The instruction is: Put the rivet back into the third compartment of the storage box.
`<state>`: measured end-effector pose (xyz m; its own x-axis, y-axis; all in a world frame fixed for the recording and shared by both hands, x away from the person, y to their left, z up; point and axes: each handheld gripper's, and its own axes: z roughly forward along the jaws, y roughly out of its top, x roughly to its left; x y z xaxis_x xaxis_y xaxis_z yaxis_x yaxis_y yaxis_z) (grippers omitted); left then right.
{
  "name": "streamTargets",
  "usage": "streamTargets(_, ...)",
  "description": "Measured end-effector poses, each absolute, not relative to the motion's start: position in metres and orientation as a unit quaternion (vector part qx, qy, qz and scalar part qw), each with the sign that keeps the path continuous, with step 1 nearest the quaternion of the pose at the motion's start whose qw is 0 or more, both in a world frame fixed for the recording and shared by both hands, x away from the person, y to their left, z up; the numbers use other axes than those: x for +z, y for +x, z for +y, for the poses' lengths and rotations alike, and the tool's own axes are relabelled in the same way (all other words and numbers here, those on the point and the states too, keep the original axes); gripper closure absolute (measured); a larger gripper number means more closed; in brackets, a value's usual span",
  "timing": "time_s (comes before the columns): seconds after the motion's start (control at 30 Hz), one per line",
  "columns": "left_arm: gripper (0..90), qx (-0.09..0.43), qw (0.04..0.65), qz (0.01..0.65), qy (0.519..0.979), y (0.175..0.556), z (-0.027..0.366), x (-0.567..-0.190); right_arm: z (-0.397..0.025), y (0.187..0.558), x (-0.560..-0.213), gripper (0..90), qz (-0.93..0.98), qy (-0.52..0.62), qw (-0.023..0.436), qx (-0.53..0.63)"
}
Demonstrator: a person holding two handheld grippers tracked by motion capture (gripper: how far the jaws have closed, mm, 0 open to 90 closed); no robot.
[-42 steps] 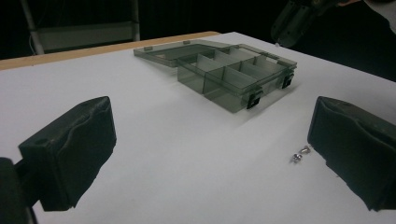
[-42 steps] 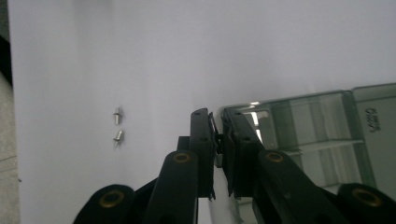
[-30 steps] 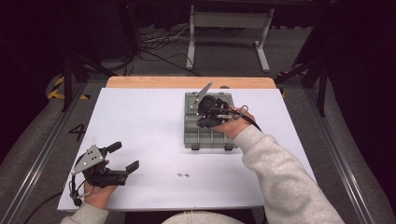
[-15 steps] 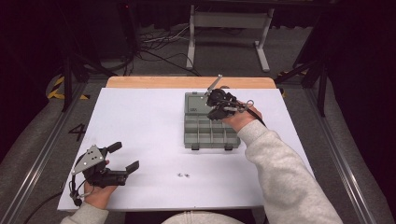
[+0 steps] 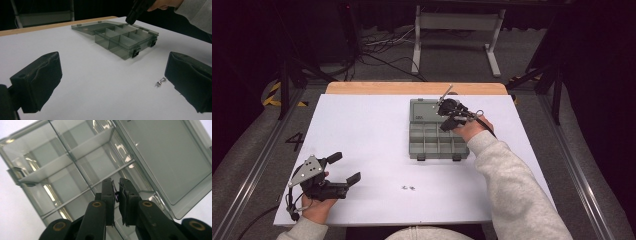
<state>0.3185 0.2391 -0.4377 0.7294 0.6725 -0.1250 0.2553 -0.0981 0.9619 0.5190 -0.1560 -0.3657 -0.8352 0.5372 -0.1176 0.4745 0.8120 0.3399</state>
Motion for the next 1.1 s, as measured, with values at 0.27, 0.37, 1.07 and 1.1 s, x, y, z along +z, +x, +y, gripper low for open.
streamTargets(0.27, 1.8, 0.178, 0.59, 0.323, 0.718, 0.318, 0.239, -0.438, -0.156, 0.523, -0.382, 82.4, 0.944, 0.28, 0.107, 0.138)
streamTargets(0.37, 1.8, 0.177, 0.589, 0.323, 0.719, 0.318, 0.24, -0.438, -0.157, 0.525, -0.386, 80.3, 0.944, 0.284, 0.105, 0.133)
streamTargets(1.07, 1.8, 0.178, 0.591, 0.323, 0.717, 0.318, 0.239, -0.438, -0.116, 0.444, -0.318, 44.1, 0.953, 0.164, 0.138, 0.213)
streamTargets(1.1, 1.8, 0.178, 0.592, 0.323, 0.717, 0.318, 0.239, -0.438, -0.114, 0.439, -0.317, 44.1, 0.954, 0.157, 0.138, 0.216)
